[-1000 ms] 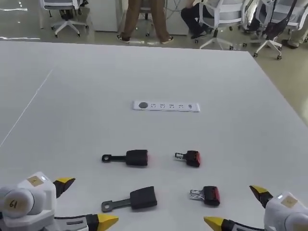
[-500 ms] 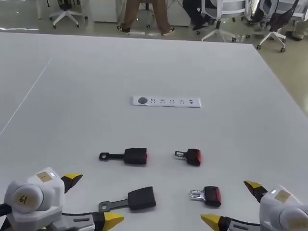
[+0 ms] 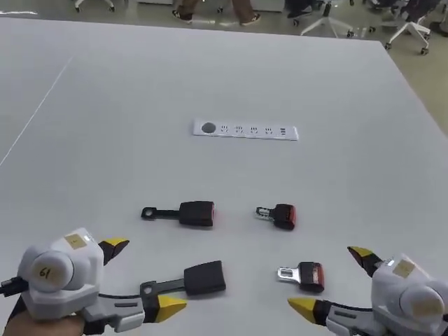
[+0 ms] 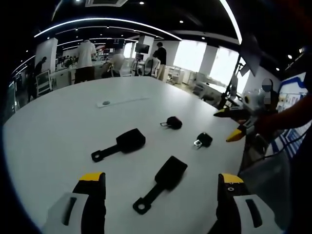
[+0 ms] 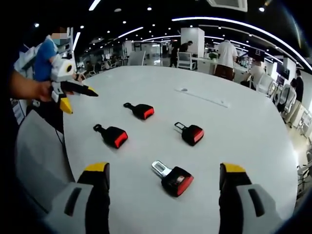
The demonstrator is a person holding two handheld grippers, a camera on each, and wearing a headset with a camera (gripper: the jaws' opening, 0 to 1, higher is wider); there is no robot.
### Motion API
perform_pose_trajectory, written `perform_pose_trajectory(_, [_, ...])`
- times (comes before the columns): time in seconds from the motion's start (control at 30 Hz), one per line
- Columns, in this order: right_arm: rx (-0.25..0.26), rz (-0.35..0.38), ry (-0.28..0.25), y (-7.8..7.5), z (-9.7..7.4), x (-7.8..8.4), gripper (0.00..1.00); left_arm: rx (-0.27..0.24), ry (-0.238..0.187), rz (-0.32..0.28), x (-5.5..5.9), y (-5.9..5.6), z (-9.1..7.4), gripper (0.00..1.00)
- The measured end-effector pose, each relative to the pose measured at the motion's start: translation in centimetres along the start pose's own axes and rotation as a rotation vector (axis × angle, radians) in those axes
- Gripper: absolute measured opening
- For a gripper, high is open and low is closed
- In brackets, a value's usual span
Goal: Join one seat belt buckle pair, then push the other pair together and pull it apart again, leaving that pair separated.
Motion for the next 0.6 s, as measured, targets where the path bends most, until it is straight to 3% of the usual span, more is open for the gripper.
perform_pose_trajectory(0.27, [-0.038,-0.006,0.037,-0.5,1.1,0.4,0.93,0.032,0.037,0.049,0.6,0.3,1.0,0.93])
perform_pose_trajectory(0.43, [-0.088,-0.034,0.078,-0.6,1.8,1.2,0.90,0.061,0.089,0.101,1.7,0.6,2.1,0.92])
perform_pose_trajectory(0.6, [-0.130,-0.071,0.095,-0.6,2.2,1.3,0.86,0.095,0.097,0.143,1.5,0.4,2.9,0.89])
Point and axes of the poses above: the centre of the closed fingertips' face, and the gripper's own axes: z roughly forward along the fingers, y roughly to its left, x roughly out of its underside, the point moved 3 cm from there along -z, roughly backward along the fingers, and after that the axes turned 6 degrees about z, right-handed, at the moved point
